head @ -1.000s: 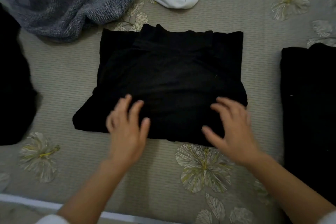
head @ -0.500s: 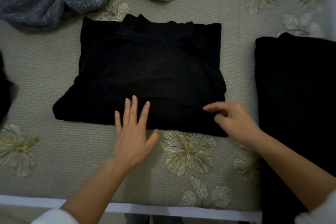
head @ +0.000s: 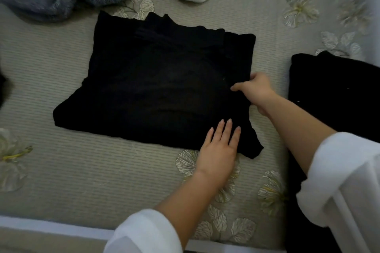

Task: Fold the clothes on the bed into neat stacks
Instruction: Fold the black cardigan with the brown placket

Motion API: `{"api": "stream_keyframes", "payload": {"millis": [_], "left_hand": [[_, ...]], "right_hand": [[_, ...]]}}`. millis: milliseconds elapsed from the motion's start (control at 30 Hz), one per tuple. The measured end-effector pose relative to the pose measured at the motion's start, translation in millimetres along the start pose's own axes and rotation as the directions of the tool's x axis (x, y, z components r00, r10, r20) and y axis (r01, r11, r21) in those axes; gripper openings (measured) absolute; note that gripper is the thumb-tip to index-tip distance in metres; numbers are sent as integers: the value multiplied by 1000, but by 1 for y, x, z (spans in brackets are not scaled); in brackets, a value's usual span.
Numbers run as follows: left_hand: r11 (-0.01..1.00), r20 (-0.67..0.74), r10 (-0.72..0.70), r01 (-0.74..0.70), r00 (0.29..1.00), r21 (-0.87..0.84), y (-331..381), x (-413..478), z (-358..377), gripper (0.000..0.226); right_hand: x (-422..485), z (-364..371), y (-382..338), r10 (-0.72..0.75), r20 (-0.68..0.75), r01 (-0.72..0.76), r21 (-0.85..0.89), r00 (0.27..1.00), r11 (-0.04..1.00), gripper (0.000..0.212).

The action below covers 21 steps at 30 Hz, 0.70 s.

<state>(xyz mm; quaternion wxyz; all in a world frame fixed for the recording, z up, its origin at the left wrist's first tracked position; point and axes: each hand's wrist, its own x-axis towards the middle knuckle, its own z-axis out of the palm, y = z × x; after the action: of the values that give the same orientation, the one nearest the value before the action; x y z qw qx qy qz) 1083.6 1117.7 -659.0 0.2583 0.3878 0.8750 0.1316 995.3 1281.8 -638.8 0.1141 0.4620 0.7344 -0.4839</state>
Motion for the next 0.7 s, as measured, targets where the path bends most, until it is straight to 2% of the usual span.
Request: {"api": "stream_keyframes", "payload": {"millis": [67,133,233,300,367,400,433,500,567,667,700], "left_hand": [[977,-65,-16,2,998,-211,-6,-6,-10,64],[861,-133,-83,4,988,-508,-14,-15,-25,58],[542,-232,-273,-50,933,-839,-29,-34,-51,50],[300,-254,-416,-131,873,-945,-42,-45,-69,39],[85,-208,-563,-195,800,-977,-62,-51,-84,29],[-41,-134,-641,-208,755,-977,-76,-53,-89,27],[-171,-41,-706,-226,707,-959,-90,-55,-93,27],[-362,108,-778,-301,619,-882,-123,-63,-95,29],[-443,171,-809,-392,563,-807,-152,-73,-95,30],[-461,239,-844,-420,480,-781,-183,-93,-90,25],[-467,269,-849,-406,456,-786,-190,-99,-86,22]], "right_hand": [[-3,0,-14,71,70,-80,137,995,987,25],[-6,-3,-28,133,186,-181,267,973,947,33],[-14,3,-57,98,324,-231,404,941,885,40],[-17,17,-79,36,328,-202,487,944,850,43],[-22,39,-105,-20,285,-139,525,958,840,28],[-26,53,-119,-33,252,-104,510,967,854,23],[-30,69,-132,-49,217,-61,474,975,878,28],[-37,103,-154,-132,180,56,374,975,926,65],[-43,138,-169,-272,255,198,282,928,939,86],[-45,180,-176,-348,445,333,114,825,936,85],[-44,189,-174,-356,458,370,62,815,927,81]]}}
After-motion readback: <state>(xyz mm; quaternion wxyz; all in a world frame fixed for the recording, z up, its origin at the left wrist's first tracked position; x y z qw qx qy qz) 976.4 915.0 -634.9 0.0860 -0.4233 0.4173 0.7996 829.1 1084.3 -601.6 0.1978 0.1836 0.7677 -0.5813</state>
